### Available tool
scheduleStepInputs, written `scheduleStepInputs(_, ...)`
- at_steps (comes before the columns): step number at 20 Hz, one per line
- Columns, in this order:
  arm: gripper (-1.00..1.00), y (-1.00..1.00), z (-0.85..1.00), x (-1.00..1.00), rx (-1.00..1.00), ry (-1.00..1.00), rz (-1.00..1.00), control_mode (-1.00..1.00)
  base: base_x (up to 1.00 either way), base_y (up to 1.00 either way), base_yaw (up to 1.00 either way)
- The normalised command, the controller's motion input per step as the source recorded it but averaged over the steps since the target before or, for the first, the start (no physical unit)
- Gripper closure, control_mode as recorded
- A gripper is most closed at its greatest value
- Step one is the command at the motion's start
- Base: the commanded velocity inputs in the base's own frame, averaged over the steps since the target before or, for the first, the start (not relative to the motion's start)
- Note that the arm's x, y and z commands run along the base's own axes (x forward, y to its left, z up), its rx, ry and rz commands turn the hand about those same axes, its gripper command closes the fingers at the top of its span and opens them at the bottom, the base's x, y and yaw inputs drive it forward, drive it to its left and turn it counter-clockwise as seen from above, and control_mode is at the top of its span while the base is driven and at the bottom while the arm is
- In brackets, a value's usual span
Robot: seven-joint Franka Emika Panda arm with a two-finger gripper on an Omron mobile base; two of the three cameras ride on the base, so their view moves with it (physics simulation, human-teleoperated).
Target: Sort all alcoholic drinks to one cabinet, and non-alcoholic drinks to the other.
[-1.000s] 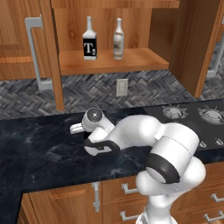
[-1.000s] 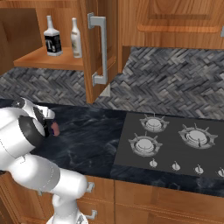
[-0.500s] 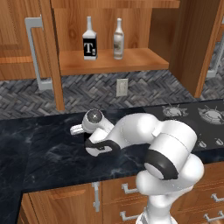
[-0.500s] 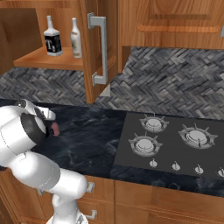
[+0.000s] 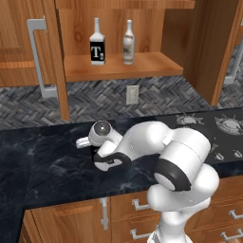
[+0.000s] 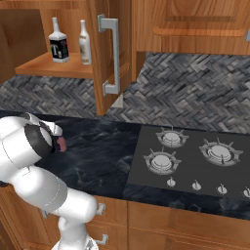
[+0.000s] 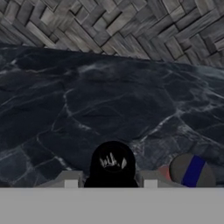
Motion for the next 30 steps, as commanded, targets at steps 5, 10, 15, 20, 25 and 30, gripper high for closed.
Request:
scheduleStepInputs(5, 1.0, 0.0, -0.08, 0.0, 0.0, 0.0, 0.01, -1.0, 0.0, 0.0, 0.0)
scheduleStepInputs(10, 1.0, 0.04, -0.03, 0.0, 0.0, 0.0, 0.01, -1.0, 0.0, 0.0, 0.0)
scheduleStepInputs(15, 1.0, 0.0, -0.01, 0.0, 0.0, 0.0, 0.0, -1.0, 0.0, 0.0, 0.0)
scheduleStepInputs(20, 1.0, 0.0, 0.02, -0.02, 0.0, -0.01, 0.0, -1.0, 0.0, 0.0, 0.0)
scheduleStepInputs(25, 1.0, 0.02, 0.25, -0.06, 0.0, -0.02, -0.01, -1.0, 0.0, 0.0, 0.0)
scheduleStepInputs(30, 1.0, 0.05, 0.39, -0.11, 0.0, 0.0, -0.05, -1.0, 0.0, 0.0, 0.0)
